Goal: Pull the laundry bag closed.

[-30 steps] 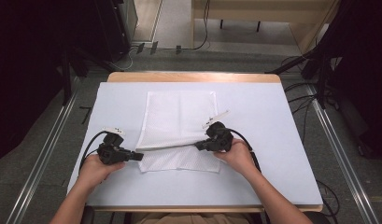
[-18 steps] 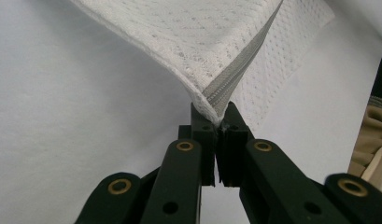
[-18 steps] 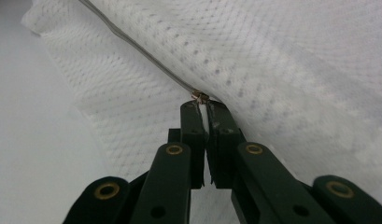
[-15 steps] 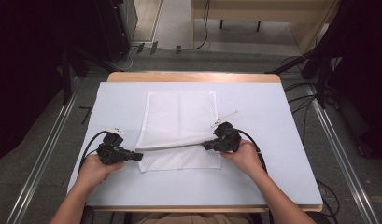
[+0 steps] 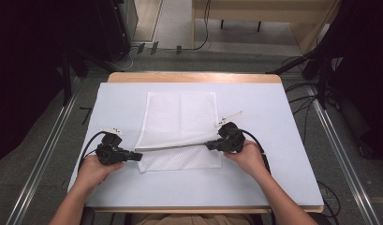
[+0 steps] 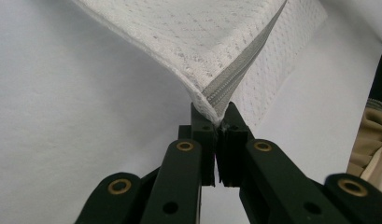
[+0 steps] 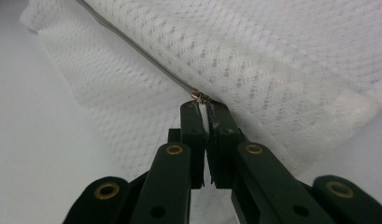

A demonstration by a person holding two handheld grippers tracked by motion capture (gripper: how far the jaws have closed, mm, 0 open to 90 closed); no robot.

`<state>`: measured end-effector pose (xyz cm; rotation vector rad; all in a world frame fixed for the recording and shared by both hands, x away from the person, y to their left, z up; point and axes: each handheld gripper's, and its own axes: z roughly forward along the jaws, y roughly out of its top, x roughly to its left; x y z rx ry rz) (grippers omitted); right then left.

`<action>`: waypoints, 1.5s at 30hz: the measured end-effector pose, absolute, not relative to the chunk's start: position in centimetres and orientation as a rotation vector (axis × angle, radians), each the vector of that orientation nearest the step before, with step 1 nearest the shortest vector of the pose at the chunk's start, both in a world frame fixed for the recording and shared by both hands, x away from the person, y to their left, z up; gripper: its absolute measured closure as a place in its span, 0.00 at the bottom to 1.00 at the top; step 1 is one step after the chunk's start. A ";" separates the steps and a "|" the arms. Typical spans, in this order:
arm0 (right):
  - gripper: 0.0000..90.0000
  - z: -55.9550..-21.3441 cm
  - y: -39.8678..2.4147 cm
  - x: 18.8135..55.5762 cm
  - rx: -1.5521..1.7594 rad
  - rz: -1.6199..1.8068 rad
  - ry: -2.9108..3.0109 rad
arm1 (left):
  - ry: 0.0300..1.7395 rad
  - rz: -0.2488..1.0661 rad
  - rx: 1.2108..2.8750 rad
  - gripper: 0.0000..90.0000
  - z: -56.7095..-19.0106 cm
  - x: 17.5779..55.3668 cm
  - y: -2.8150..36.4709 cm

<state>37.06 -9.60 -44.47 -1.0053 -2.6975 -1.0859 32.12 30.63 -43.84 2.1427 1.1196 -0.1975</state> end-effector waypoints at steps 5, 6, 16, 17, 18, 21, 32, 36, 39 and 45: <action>0.98 -44.4 -9.9 36.9 -1.007 -1.082 -2.700 | 1.120 -0.195 2.145 0.98 -43.8 32.1 30.7; 0.98 -44.4 -10.0 36.9 -1.005 -1.086 -2.706 | 1.121 -0.197 2.144 0.98 -43.8 32.1 30.7; 0.98 -43.8 -11.3 36.7 -1.031 -1.103 -2.693 | 1.129 -0.204 2.132 0.98 -43.8 32.1 31.0; 0.98 -43.9 -11.5 36.8 -1.026 -1.110 -2.695 | 1.126 -0.217 2.132 0.98 -43.8 32.2 31.1; 0.98 -43.9 -11.6 36.8 -1.034 -1.104 -2.679 | 1.126 -0.201 2.135 0.98 -43.8 32.1 31.0; 0.98 -43.9 -11.7 36.6 -1.033 -1.089 -2.694 | 1.126 -0.203 2.144 0.98 -43.8 32.2 30.9; 0.96 -44.0 -10.9 36.1 -1.017 -1.126 -2.717 | 1.142 -0.164 2.123 0.90 -44.0 32.3 31.7; 0.94 -44.1 -10.9 36.2 -1.022 -1.132 -2.714 | 1.140 -0.156 2.107 0.81 -43.9 32.5 31.7; 0.86 -44.1 -10.9 36.1 -1.021 -1.150 -2.715 | 1.130 -0.156 2.093 0.72 -43.9 32.6 31.6; 0.59 -44.0 -10.9 36.0 -1.048 -1.229 -2.735 | 1.125 -0.096 2.070 0.54 -43.7 32.8 31.8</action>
